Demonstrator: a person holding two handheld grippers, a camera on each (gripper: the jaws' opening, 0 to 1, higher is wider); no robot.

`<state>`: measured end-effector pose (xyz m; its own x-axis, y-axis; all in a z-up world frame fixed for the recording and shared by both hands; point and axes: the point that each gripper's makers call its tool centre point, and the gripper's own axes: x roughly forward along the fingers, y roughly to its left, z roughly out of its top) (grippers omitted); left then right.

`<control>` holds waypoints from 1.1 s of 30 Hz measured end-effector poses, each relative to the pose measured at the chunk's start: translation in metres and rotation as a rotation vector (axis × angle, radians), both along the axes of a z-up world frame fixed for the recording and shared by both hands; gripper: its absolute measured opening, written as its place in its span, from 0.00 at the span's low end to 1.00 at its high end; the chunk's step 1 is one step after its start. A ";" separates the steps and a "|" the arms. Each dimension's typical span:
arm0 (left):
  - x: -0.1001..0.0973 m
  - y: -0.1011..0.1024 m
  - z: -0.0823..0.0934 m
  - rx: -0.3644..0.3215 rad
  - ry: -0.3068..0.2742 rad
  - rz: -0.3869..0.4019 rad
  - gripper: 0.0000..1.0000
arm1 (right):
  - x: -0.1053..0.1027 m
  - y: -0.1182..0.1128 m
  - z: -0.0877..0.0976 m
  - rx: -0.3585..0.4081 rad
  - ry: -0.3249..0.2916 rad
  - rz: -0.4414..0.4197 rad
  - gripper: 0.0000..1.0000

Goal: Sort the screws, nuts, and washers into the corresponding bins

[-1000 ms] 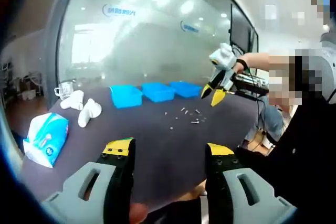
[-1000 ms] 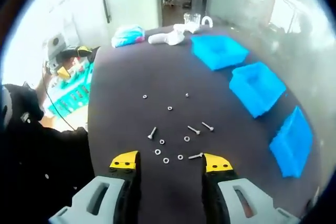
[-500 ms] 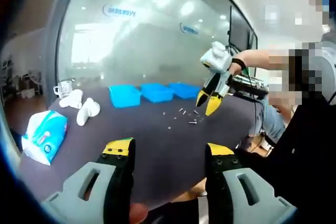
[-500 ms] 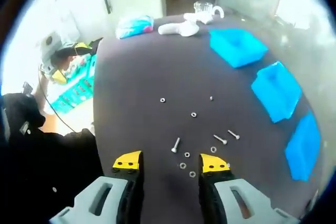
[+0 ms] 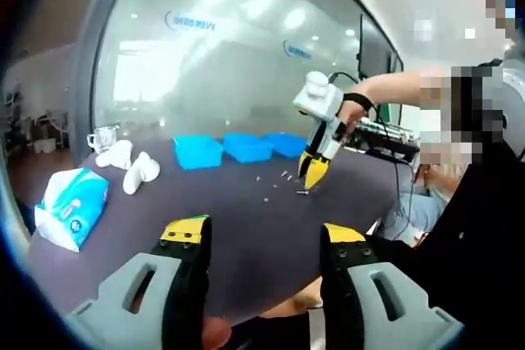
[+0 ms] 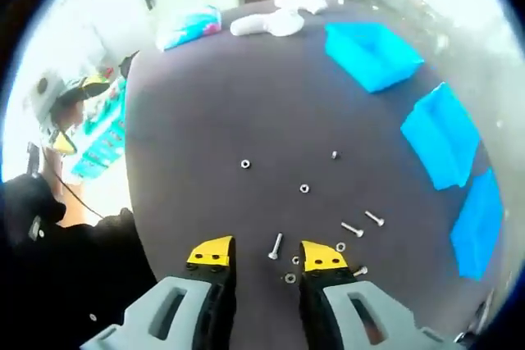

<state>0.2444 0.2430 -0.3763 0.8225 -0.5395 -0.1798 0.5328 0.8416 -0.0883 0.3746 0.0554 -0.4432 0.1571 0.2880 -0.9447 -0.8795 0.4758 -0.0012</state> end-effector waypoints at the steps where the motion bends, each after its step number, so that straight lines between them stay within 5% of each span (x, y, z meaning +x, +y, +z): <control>1: 0.000 -0.001 -0.001 -0.002 0.002 -0.004 0.51 | -0.001 -0.002 -0.003 -0.019 0.008 -0.004 0.26; 26: -0.001 -0.005 -0.002 0.010 0.016 -0.007 0.51 | -0.002 -0.010 -0.026 -0.100 0.030 0.000 0.06; 33: -0.003 -0.003 -0.005 0.018 0.020 -0.005 0.50 | 0.012 -0.012 -0.028 -0.122 0.031 -0.037 0.00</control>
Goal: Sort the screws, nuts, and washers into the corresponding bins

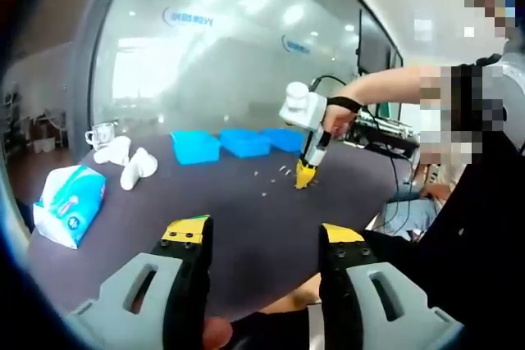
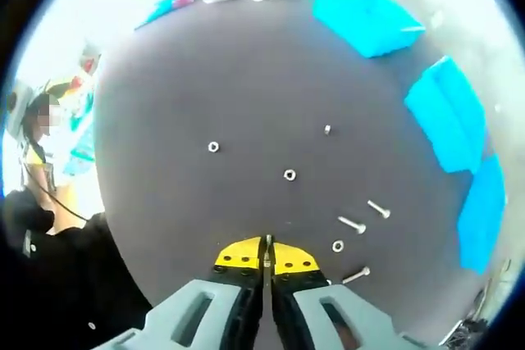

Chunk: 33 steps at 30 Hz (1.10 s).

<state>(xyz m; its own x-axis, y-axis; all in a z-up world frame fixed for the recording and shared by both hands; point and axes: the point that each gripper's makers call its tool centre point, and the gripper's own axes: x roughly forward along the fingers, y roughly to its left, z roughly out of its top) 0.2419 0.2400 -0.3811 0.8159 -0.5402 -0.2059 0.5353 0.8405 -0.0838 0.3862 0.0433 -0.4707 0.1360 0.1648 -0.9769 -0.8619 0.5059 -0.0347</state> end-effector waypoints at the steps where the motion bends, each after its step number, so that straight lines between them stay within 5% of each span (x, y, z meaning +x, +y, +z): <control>1: 0.000 0.000 0.000 -0.002 0.001 0.000 0.50 | 0.000 0.000 0.000 -0.003 0.001 0.001 0.00; 11: 0.001 -0.002 0.004 -0.016 -0.004 -0.003 0.50 | -0.012 0.002 0.011 0.039 0.022 0.012 0.00; 19: 0.005 -0.010 0.011 -0.020 -0.021 -0.015 0.50 | -0.012 0.000 0.039 0.252 -0.030 -0.032 0.00; 22: 0.008 -0.014 0.015 -0.024 -0.029 -0.016 0.50 | 0.005 0.000 0.058 0.402 -0.148 -0.068 0.00; 29: 0.017 -0.023 0.023 -0.038 -0.044 -0.020 0.50 | 0.024 -0.029 0.101 0.598 -0.443 -0.127 0.00; 33: 0.022 -0.026 0.025 -0.040 -0.049 -0.016 0.49 | 0.019 -0.054 0.127 0.733 -0.577 -0.215 0.00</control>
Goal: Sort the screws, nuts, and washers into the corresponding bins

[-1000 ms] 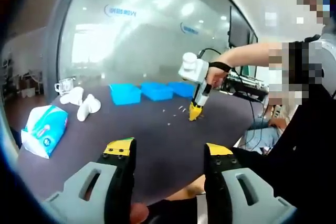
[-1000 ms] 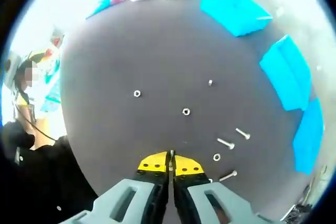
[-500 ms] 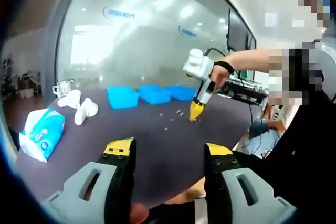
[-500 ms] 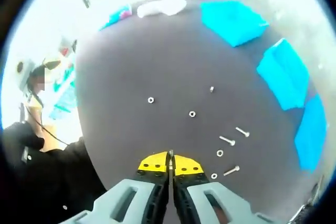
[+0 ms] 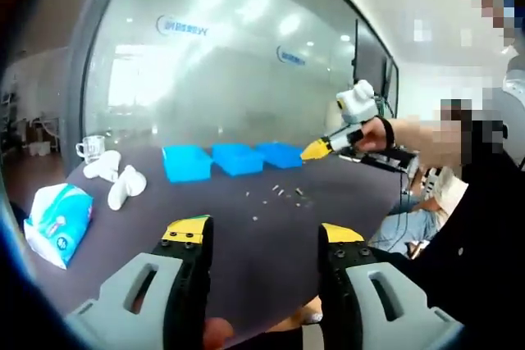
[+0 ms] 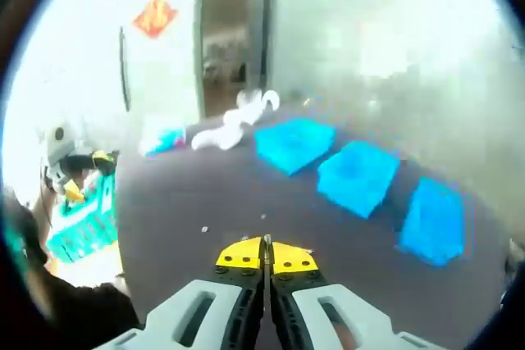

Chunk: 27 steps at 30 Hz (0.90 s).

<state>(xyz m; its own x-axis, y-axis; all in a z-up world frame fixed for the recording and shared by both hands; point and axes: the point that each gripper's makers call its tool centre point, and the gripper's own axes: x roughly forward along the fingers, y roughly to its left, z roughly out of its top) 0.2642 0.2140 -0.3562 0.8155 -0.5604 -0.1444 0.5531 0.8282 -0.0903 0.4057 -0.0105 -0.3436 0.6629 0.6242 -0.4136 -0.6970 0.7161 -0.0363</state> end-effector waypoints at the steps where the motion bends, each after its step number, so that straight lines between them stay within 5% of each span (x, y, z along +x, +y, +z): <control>1: 0.002 -0.001 0.001 -0.003 -0.001 0.002 0.49 | -0.001 -0.006 0.007 0.043 -0.024 -0.031 0.00; 10: 0.006 -0.008 0.008 -0.001 -0.013 0.001 0.49 | -0.025 -0.065 0.036 0.340 -0.148 -0.228 0.00; 14: 0.007 -0.010 0.009 -0.001 -0.014 0.004 0.49 | -0.028 -0.093 0.039 0.364 -0.200 -0.305 0.00; 21: 0.007 -0.014 0.006 0.000 -0.008 -0.001 0.49 | -0.015 -0.135 0.042 0.281 -0.328 -0.398 0.00; 27: 0.007 -0.013 0.006 -0.003 -0.007 0.006 0.49 | 0.002 -0.149 0.052 0.269 -0.381 -0.431 0.00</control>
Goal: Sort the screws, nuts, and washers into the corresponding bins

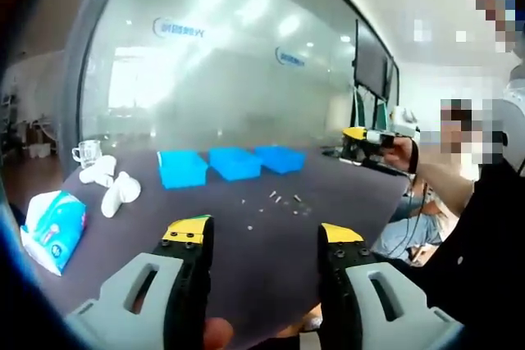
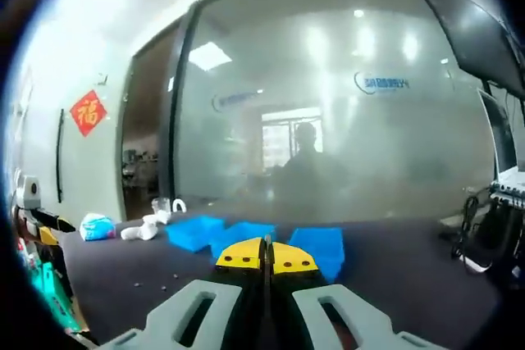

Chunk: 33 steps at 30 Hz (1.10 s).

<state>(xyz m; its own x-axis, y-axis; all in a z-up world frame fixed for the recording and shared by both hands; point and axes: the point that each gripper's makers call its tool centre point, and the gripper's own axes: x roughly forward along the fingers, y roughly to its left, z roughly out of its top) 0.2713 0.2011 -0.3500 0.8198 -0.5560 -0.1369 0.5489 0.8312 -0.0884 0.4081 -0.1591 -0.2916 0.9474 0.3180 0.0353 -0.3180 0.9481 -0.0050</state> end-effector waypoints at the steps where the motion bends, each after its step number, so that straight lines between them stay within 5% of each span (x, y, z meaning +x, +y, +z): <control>1: 0.000 0.000 0.000 0.003 0.001 0.000 0.49 | 0.005 -0.001 0.002 0.001 -0.008 -0.002 0.00; 17: -0.004 0.015 0.005 0.016 -0.011 0.035 0.49 | 0.127 0.005 0.007 0.009 0.052 -0.002 0.00; 23: -0.007 0.022 0.004 0.014 -0.008 0.057 0.49 | 0.164 0.007 0.004 -0.061 0.065 -0.031 0.00; 33: -0.009 0.029 0.008 0.016 -0.013 0.084 0.49 | 0.200 0.011 -0.008 -0.075 0.109 -0.063 0.00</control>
<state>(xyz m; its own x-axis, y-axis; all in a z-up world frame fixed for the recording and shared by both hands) 0.2622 0.2305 -0.3425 0.8652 -0.4831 -0.1345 0.4782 0.8756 -0.0685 0.6078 -0.1482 -0.2996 0.9626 0.2554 -0.0908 -0.2602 0.9645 -0.0451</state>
